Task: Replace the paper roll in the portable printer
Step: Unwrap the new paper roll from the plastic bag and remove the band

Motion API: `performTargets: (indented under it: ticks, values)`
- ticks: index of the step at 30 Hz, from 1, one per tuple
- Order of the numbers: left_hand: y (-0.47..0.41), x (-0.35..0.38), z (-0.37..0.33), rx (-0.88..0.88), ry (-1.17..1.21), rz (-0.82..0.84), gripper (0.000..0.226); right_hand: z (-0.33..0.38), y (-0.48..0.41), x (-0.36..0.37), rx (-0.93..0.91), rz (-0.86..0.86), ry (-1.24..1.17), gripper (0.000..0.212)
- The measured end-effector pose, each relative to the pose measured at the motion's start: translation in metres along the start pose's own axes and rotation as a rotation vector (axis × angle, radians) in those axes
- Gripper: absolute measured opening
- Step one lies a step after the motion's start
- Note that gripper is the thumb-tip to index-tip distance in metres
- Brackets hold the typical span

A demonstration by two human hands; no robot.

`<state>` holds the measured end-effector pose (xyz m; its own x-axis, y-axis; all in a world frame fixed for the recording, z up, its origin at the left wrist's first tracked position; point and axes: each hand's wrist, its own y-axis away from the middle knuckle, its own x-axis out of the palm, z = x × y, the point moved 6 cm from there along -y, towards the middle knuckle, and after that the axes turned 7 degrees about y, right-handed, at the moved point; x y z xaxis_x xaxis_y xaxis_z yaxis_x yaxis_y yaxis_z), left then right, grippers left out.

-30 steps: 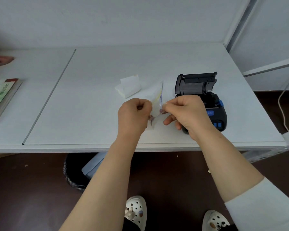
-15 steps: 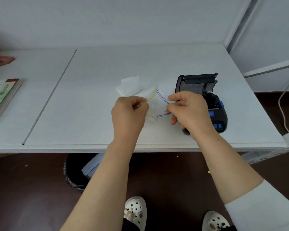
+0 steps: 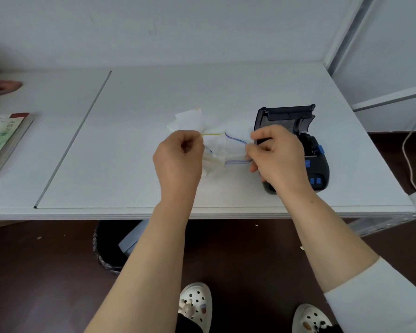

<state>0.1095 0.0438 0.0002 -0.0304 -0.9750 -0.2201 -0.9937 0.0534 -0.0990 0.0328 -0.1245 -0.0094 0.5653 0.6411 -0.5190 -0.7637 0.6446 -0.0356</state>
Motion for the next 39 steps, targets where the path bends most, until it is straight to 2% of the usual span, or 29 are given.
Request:
performTargets:
  ticks: [4,9,12,16,18,21,23,24,25,27,30,32,34,36,39]
  values:
    - [-0.003,-0.006,0.004,-0.061,0.132,-0.063,0.019,-0.001,0.000,0.000,0.002,0.010,0.032,0.017]
    - [-0.002,0.004,0.007,-0.101,0.194,0.029,0.028,0.004,0.003,0.004,0.013,0.078,-0.028,0.027]
    - [-0.001,0.003,0.008,-0.115,0.228,0.021,0.038,0.004,0.002,0.002,0.001,0.069,-0.030,0.031]
    - [0.000,0.002,0.003,-0.205,0.382,0.046,0.023,0.002,0.001,0.003,-0.004,0.072,0.030,0.020]
    - [0.000,0.004,0.009,-0.279,0.323,0.068,0.011,0.002,0.001,0.004,-0.008,0.096,0.053,0.025]
    - [-0.004,0.003,0.029,-0.277,0.111,0.046,0.020,0.005,0.003,0.004,-0.019,0.093,0.060,0.030]
    - [-0.003,0.006,0.038,-0.283,0.005,0.084,0.037,0.009,0.004,0.004,-0.057,0.076,0.094,0.024]
    - [-0.002,0.009,0.041,-0.296,-0.020,0.111,0.036,0.011,0.004,0.005,-0.097,0.063,0.130,0.016]
    - [-0.001,0.011,0.045,-0.288,-0.054,0.139,0.032,0.013,0.004,0.004,-0.142,0.045,0.166,0.018]
    - [0.001,0.016,0.045,-0.243,-0.142,0.170,0.024,0.013,0.004,0.005,-0.203,0.001,0.213,0.030]
    - [-0.001,0.020,0.047,-0.261,-0.124,0.174,0.017,0.015,0.006,-0.003,-0.259,-0.164,0.327,0.022]
    - [0.000,0.023,0.048,-0.293,-0.078,0.189,0.034,0.020,0.009,-0.005,-0.312,-0.183,0.309,0.023]
    - [0.001,0.025,0.049,-0.305,-0.092,0.204,0.041,0.022,0.011,-0.002,-0.274,-0.107,0.264,0.024]
    - [0.002,0.027,0.049,-0.323,-0.094,0.225,0.047,0.012,0.009,0.003,-0.160,-0.036,0.278,0.026]
    - [0.004,0.028,0.047,-0.337,-0.069,0.243,0.049,0.003,0.005,0.003,-0.034,-0.012,0.183,0.026]
